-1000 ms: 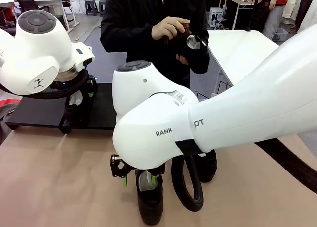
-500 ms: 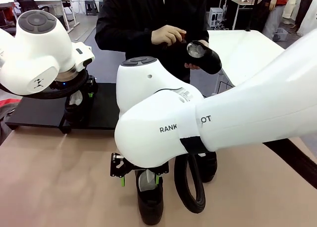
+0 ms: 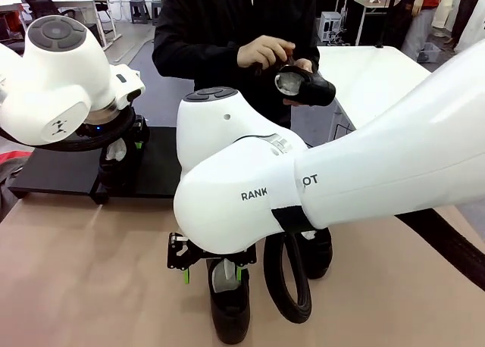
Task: Organize the shoes by placing them on the stand.
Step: Place the Shoe from the middle of the table onto the Shoes Stand.
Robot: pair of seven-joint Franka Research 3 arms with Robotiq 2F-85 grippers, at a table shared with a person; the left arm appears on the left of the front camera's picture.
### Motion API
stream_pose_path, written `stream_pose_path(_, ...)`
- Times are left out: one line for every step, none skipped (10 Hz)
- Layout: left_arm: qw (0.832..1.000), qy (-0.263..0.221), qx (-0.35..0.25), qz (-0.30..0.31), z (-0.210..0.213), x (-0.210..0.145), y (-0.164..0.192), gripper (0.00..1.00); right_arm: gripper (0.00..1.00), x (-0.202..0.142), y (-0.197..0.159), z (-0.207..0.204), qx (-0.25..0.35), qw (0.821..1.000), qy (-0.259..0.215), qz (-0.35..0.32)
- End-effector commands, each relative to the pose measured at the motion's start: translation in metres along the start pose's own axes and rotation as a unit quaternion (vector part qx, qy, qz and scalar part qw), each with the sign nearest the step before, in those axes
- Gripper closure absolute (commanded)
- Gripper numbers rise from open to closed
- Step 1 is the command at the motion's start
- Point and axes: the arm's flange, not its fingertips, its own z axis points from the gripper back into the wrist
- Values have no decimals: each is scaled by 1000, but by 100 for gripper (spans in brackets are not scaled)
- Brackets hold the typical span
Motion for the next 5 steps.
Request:
stream_pose_path(1000,-5,5,-3,0,0,-1,0,0,0,0,0,0,1000,0,0)
stream_pose_path(1000,-5,5,-3,0,0,-1,0,0,-5,-43,32,-18,1000,-11,-2)
stream_pose_path(1000,-5,5,-3,0,0,-1,0,0,-18,-95,68,-1,999,-42,-32)
stream_pose_path(1000,-5,5,-3,0,0,-1,0,0,-27,-135,86,21,997,-60,-43)
stream_pose_path(1000,-5,5,-3,0,0,-1,0,0,-26,-174,92,25,997,-47,-53)
